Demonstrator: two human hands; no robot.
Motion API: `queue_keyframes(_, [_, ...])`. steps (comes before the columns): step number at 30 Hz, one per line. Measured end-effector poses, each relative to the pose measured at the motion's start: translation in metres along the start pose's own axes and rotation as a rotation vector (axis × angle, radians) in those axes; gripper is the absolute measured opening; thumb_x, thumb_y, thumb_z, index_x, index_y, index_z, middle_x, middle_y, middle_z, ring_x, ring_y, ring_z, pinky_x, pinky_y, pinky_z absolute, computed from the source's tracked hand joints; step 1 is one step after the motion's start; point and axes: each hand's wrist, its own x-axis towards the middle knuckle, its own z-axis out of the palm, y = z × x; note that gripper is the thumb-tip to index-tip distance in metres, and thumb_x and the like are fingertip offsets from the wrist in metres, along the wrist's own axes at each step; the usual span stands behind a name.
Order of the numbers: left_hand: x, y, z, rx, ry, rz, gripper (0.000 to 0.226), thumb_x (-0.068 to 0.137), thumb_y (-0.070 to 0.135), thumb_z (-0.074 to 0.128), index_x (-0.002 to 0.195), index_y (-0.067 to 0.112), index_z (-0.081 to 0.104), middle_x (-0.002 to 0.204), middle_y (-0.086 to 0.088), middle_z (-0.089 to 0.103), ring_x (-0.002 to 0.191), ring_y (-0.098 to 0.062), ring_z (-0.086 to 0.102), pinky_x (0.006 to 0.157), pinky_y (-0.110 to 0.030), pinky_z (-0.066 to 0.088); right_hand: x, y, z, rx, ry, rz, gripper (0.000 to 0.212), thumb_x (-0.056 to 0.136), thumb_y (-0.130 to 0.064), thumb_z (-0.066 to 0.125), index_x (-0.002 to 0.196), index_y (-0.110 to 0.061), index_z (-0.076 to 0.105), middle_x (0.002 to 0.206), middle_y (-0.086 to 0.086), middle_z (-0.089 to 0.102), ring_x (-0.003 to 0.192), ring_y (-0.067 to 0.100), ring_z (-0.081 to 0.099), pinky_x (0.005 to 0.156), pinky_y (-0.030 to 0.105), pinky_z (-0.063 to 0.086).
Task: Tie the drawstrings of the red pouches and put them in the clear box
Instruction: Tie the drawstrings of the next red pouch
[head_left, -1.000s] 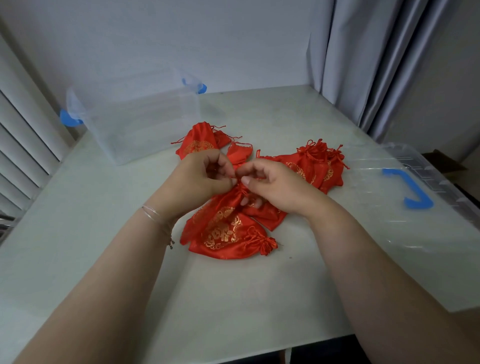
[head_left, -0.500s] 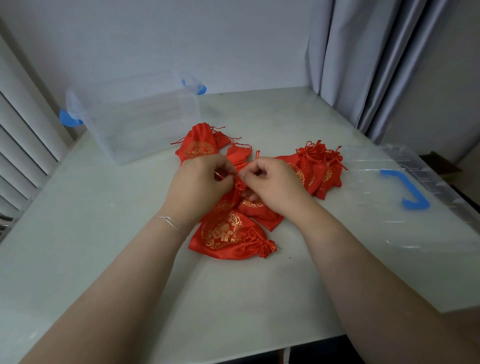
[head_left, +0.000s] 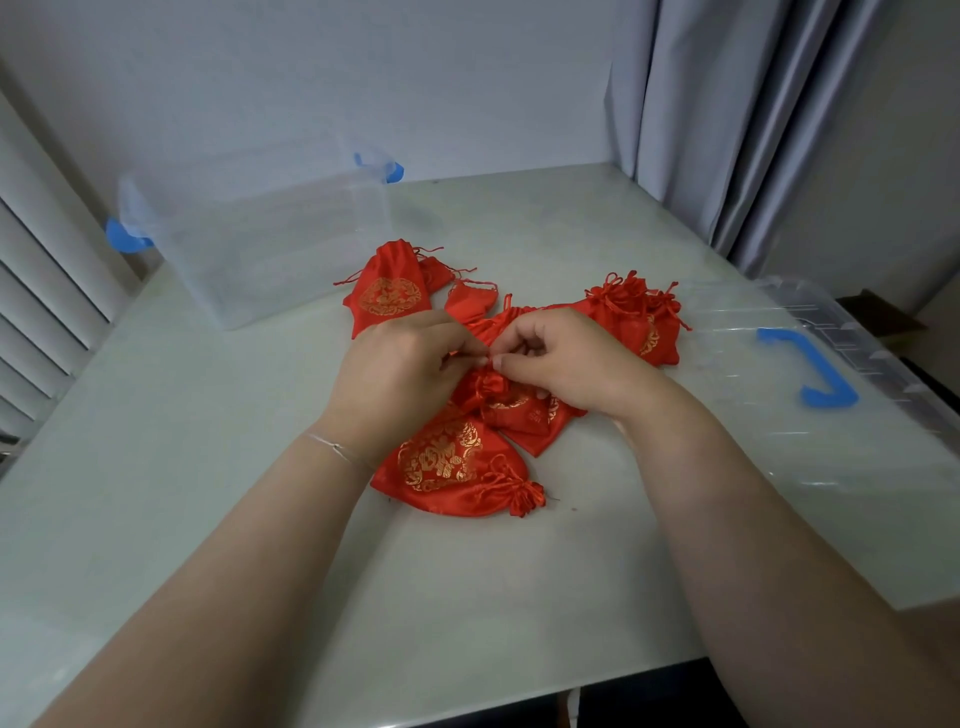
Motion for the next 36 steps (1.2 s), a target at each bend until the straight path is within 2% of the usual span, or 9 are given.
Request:
queue_keyframes(7, [0.003, 0.003, -0.007, 0.007, -0.016, -0.062, 0.007, 0.082, 0.018, 0.061, 0.079, 0.018, 0.068, 0.074, 0.008, 0.067, 0.069, -0.016, 0.065, 0.058, -0.036, 0.051, -0.002, -0.003, 0.003, -0.408, 0.14, -0.026, 0.007, 0.084, -0.03, 0.057, 0.088, -0.023, 0.057, 0.074, -0.011, 0.055, 0.07, 0.01, 0.053, 0.057, 0.029, 0.037])
queue_keyframes(11, [0.004, -0.001, -0.005, 0.0, -0.011, -0.198, 0.003, 0.085, 0.02, 0.064, 0.082, 0.019, 0.064, 0.075, 0.011, 0.061, 0.07, -0.016, 0.059, 0.063, -0.033, 0.045, -0.002, -0.003, 0.008, -0.311, 0.313, -0.049, 0.008, 0.089, -0.027, 0.056, 0.095, -0.021, 0.058, 0.085, -0.009, 0.058, 0.075, 0.01, 0.055, 0.064, 0.028, 0.038])
queue_keyframes(15, [0.006, -0.007, -0.003, 0.023, 0.181, -0.45, 0.006, 0.083, 0.021, 0.062, 0.081, 0.016, 0.061, 0.082, 0.006, 0.062, 0.071, -0.016, 0.054, 0.063, -0.029, 0.037, -0.009, -0.016, 0.027, -0.302, 0.381, -0.102, 0.043, 0.086, -0.048, 0.06, 0.12, -0.024, 0.051, 0.119, -0.002, 0.054, 0.104, 0.011, 0.058, 0.082, 0.028, 0.046])
queue_keyframes(18, [0.007, -0.007, -0.009, -0.236, -0.007, -0.578, 0.012, 0.085, 0.023, 0.065, 0.079, 0.013, 0.065, 0.073, 0.005, 0.063, 0.062, -0.008, 0.056, 0.059, -0.019, 0.044, -0.016, -0.029, 0.044, -0.393, 0.328, -0.214, 0.056, 0.082, -0.053, 0.06, 0.129, -0.025, 0.047, 0.127, -0.003, 0.044, 0.105, 0.015, 0.058, 0.081, 0.033, 0.051])
queue_keyframes(21, [0.008, -0.008, -0.019, -0.63, -0.175, -0.712, 0.023, 0.095, 0.022, 0.055, 0.083, 0.007, 0.069, 0.067, -0.003, 0.065, 0.061, -0.013, 0.062, 0.059, -0.031, 0.056, -0.011, -0.029, 0.05, -0.286, 0.399, -0.392, 0.043, 0.082, -0.029, 0.051, 0.123, -0.013, 0.054, 0.126, 0.004, 0.046, 0.118, 0.022, 0.048, 0.098, 0.038, 0.043])
queue_keyframes(23, [0.008, -0.019, -0.021, -0.642, -0.021, -0.703, 0.023, 0.097, 0.019, 0.052, 0.087, 0.01, 0.07, 0.071, -0.001, 0.068, 0.069, -0.016, 0.064, 0.063, -0.032, 0.054, -0.013, -0.029, 0.061, -0.253, 0.317, -0.427, 0.047, 0.082, -0.029, 0.047, 0.125, -0.01, 0.052, 0.134, 0.008, 0.044, 0.127, 0.027, 0.04, 0.107, 0.042, 0.034])
queue_keyframes(25, [0.007, -0.036, -0.017, -0.434, 0.079, -0.644, 0.018, 0.095, 0.02, 0.053, 0.09, 0.017, 0.071, 0.082, 0.001, 0.069, 0.078, -0.014, 0.063, 0.075, -0.03, 0.049, -0.017, -0.03, 0.076, -0.401, 0.148, -0.34, 0.065, 0.084, -0.053, 0.05, 0.136, -0.016, 0.041, 0.15, 0.01, 0.029, 0.141, 0.033, 0.021, 0.115, 0.052, 0.019])
queue_keyframes(28, [-0.001, -0.054, -0.007, -0.172, -0.05, -0.561, 0.022, 0.093, 0.017, 0.054, 0.109, 0.021, 0.069, 0.109, 0.003, 0.069, 0.102, -0.016, 0.061, 0.088, -0.024, 0.042, -0.018, -0.02, 0.089, -0.73, -0.099, -0.156, 0.099, 0.07, -0.08, 0.049, 0.148, -0.029, 0.017, 0.16, 0.002, 0.001, 0.146, 0.035, -0.007, 0.112, 0.063, -0.006])
queue_keyframes(36, [-0.007, -0.051, 0.012, -0.194, -0.3, -0.427, 0.028, 0.095, 0.013, 0.048, 0.116, 0.02, 0.066, 0.11, 0.0, 0.069, 0.102, -0.018, 0.06, 0.081, -0.019, 0.037, -0.008, -0.003, 0.06, -0.896, -0.129, -0.092, 0.1, 0.074, -0.076, 0.047, 0.15, -0.031, 0.002, 0.143, 0.002, 0.035, 0.134, 0.028, 0.026, 0.11, 0.067, -0.001])
